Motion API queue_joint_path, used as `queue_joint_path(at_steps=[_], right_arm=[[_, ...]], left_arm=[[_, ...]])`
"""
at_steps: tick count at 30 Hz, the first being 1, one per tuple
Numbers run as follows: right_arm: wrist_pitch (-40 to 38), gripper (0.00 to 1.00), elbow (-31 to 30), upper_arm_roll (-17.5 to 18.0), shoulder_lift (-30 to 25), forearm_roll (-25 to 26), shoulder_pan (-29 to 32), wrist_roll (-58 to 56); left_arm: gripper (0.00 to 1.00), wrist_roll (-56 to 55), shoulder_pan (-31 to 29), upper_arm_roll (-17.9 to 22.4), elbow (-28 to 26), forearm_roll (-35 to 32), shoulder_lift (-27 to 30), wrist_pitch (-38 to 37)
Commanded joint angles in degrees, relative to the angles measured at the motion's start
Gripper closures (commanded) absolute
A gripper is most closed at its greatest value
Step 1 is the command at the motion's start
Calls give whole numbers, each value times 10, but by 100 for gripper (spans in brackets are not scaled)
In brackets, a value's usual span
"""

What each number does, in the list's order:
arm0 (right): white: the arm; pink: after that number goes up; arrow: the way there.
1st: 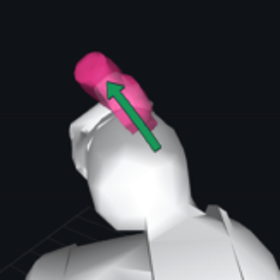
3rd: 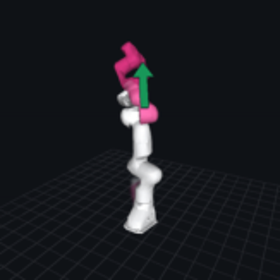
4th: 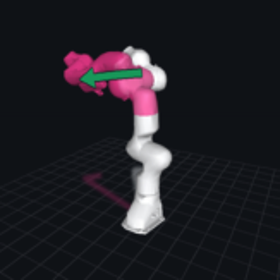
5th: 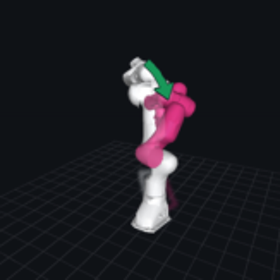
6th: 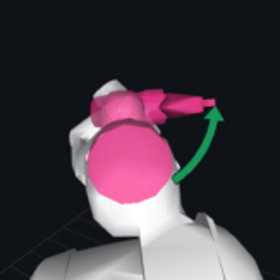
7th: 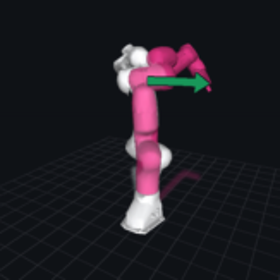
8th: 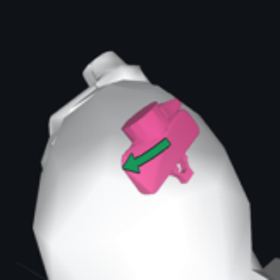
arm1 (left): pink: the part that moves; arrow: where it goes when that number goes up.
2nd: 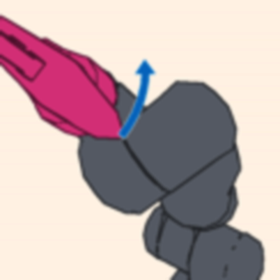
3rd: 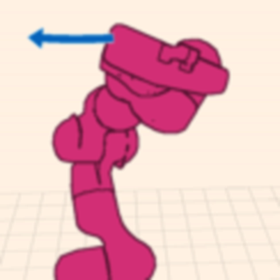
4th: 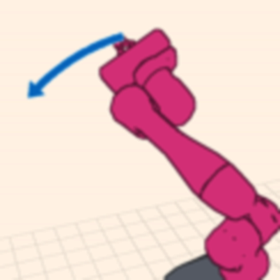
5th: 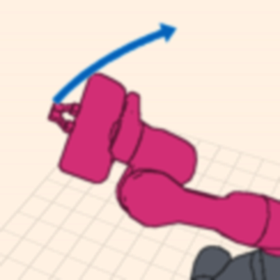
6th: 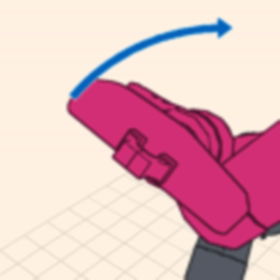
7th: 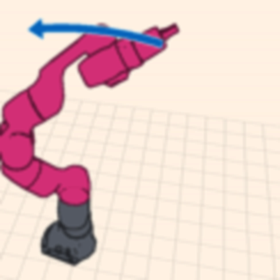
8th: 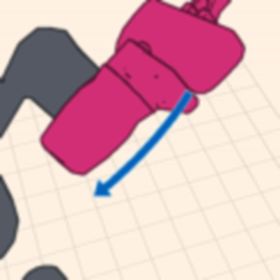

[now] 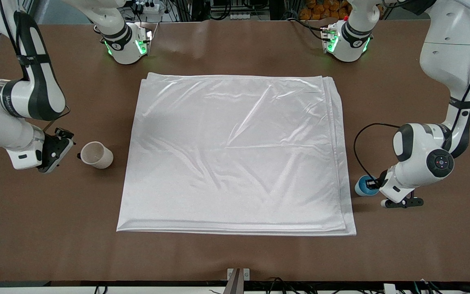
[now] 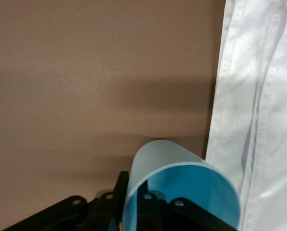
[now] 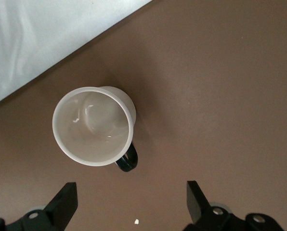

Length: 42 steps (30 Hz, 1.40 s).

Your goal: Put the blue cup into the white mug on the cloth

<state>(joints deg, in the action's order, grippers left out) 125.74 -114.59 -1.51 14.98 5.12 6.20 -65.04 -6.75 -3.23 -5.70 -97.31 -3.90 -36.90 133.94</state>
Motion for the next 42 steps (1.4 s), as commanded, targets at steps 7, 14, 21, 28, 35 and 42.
queue_joint_path(at_steps=[7, 14, 21, 28, 35, 42], right_arm=[[61, 0, -1, 6, 48, 22, 23, -169], [109, 0, -31, 6, 59, 21, 39, -251], [110, 0, -46, 8, 59, 18, 43, -279], [110, 0, -49, 8, 59, 15, 43, -298], [145, 0, -82, 9, 59, 8, 43, -299], [173, 3, -106, 10, 59, 4, 44, -308]], left_arm=[[100, 13, -2, -1, 7, -16, 3, 4], [100, 14, -3, -2, 9, -16, 6, 4], [100, 14, -2, -2, 8, -16, 12, 4], [100, 22, -4, -2, 7, -16, 24, 1], [100, 31, -4, -2, 7, -16, 45, -18], [100, 31, -4, -2, 7, -16, 62, -33]])
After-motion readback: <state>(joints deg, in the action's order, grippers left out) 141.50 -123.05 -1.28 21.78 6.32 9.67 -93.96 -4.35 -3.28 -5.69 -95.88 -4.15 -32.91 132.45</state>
